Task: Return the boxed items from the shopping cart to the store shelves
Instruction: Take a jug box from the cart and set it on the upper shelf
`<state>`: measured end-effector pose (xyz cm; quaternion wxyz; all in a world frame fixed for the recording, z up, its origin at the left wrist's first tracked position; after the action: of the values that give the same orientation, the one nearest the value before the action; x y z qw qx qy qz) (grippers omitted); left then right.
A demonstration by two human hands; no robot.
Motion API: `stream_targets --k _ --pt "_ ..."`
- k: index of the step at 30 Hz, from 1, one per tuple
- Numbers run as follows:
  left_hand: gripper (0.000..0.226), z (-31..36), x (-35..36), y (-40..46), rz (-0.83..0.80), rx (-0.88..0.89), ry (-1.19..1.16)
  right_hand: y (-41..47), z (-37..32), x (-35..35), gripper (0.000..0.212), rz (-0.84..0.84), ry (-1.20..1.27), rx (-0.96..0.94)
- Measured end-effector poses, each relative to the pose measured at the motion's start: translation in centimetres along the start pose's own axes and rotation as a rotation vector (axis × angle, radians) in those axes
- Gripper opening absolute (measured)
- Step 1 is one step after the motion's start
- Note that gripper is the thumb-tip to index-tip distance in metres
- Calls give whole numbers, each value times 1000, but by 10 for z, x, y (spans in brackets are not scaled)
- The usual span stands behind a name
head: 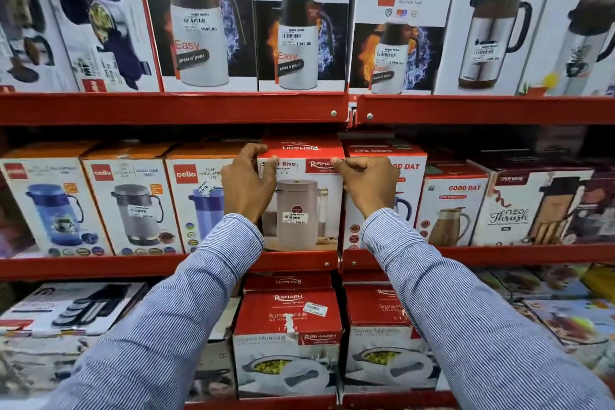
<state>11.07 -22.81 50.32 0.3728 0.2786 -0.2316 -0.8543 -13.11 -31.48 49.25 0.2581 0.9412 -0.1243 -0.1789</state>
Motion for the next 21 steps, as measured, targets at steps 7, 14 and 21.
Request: stream_targets --k 7,14,21 --pt "56 -7 22 2 -154 21 100 -11 -9 -1 27 -105 -100 -144" --pt "73 -1 33 -55 -160 107 190 -58 32 -12 54 -340 -315 -243" --pt "77 -6 115 -236 -468 342 459 -154 147 -59 72 -435 -756 -318"
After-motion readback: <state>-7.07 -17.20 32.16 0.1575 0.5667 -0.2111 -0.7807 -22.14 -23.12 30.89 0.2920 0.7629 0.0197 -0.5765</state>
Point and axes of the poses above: each hand's wrist, its own y-axis towards the middle knuckle, its own x-axis out of the palm, z = x × y, the point moved 10 cm from there along y, towards the middle knuckle, and after that the axes turned 6 degrees about -y, right-handed, at the moved point
